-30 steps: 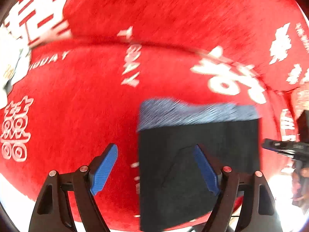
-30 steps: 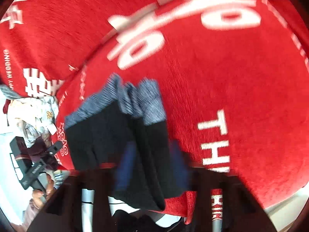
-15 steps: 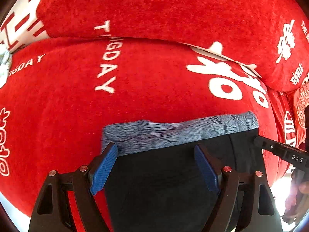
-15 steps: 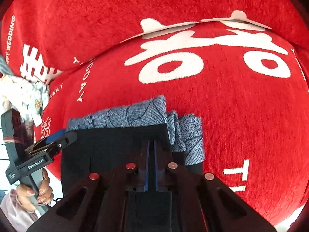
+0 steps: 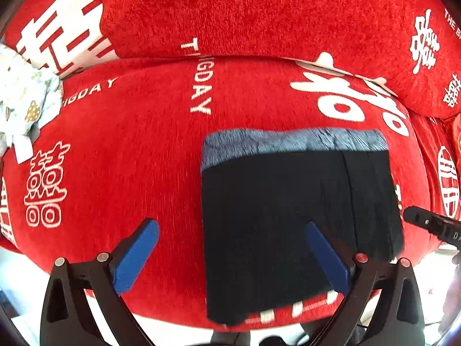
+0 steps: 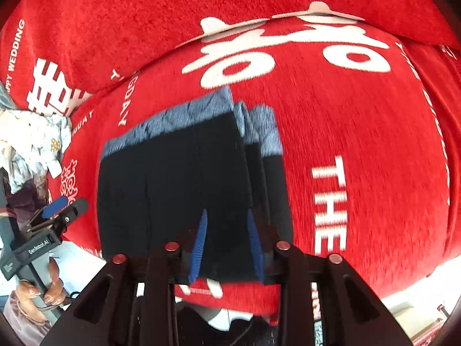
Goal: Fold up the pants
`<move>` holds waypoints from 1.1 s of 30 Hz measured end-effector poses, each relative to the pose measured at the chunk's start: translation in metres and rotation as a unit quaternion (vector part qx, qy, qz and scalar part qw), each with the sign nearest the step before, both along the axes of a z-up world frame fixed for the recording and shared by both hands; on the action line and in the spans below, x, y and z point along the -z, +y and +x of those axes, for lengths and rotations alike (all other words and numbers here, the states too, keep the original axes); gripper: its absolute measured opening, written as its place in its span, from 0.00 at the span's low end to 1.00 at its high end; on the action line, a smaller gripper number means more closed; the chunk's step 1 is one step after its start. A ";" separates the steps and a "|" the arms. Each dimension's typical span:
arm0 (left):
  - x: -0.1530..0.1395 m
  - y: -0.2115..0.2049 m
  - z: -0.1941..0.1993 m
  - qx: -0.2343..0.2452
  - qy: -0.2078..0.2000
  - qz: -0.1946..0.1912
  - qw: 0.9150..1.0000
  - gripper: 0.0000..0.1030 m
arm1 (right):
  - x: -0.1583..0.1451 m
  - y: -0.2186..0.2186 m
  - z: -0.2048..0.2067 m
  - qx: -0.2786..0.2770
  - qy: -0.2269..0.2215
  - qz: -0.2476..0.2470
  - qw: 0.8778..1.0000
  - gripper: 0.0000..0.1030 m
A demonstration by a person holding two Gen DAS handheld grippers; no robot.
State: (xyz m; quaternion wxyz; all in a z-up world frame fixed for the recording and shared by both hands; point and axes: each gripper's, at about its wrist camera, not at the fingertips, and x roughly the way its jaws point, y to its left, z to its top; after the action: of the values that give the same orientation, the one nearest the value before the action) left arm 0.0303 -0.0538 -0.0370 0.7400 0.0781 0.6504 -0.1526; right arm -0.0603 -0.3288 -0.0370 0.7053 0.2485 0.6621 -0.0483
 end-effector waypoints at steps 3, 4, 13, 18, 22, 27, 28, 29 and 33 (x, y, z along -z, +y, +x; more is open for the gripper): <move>-0.013 0.002 -0.011 0.001 0.004 -0.002 1.000 1.00 | -0.016 0.012 -0.012 -0.003 0.003 -0.011 1.000 0.52; -0.019 0.002 -0.016 0.003 -0.002 0.002 1.000 1.00 | -0.020 0.015 -0.014 -0.004 0.003 -0.015 1.000 0.56; -0.068 -0.002 -0.039 0.018 -0.021 0.021 0.999 1.00 | -0.083 0.054 -0.026 -0.041 -0.013 -0.069 0.997 0.95; -0.083 0.003 -0.045 0.012 -0.005 0.039 0.999 1.00 | -0.107 0.077 -0.028 -0.082 -0.013 -0.105 0.991 1.00; -0.094 0.009 -0.049 0.009 0.001 0.049 0.999 1.00 | -0.120 0.084 -0.027 -0.086 0.000 -0.095 0.992 1.00; -0.103 0.013 -0.054 0.011 0.005 0.052 0.999 1.00 | -0.132 0.079 -0.026 -0.060 0.009 -0.092 0.994 1.00; -0.104 0.013 -0.054 0.010 0.007 0.052 0.999 1.00 | -0.133 0.078 -0.026 -0.056 0.011 -0.092 0.994 1.00; -0.104 0.013 -0.054 0.009 0.009 0.052 0.999 1.00 | -0.134 0.076 -0.027 -0.051 0.014 -0.092 0.994 1.00; -0.105 0.008 -0.053 0.013 0.012 0.058 0.998 1.00 | -0.139 0.072 -0.031 -0.029 0.012 -0.088 0.996 1.00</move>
State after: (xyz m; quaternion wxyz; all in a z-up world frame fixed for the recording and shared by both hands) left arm -0.0227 -0.0458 0.0683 0.7240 0.1274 0.6662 -0.1255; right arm -0.0912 -0.2573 0.1019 0.7178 0.1655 0.6704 -0.0886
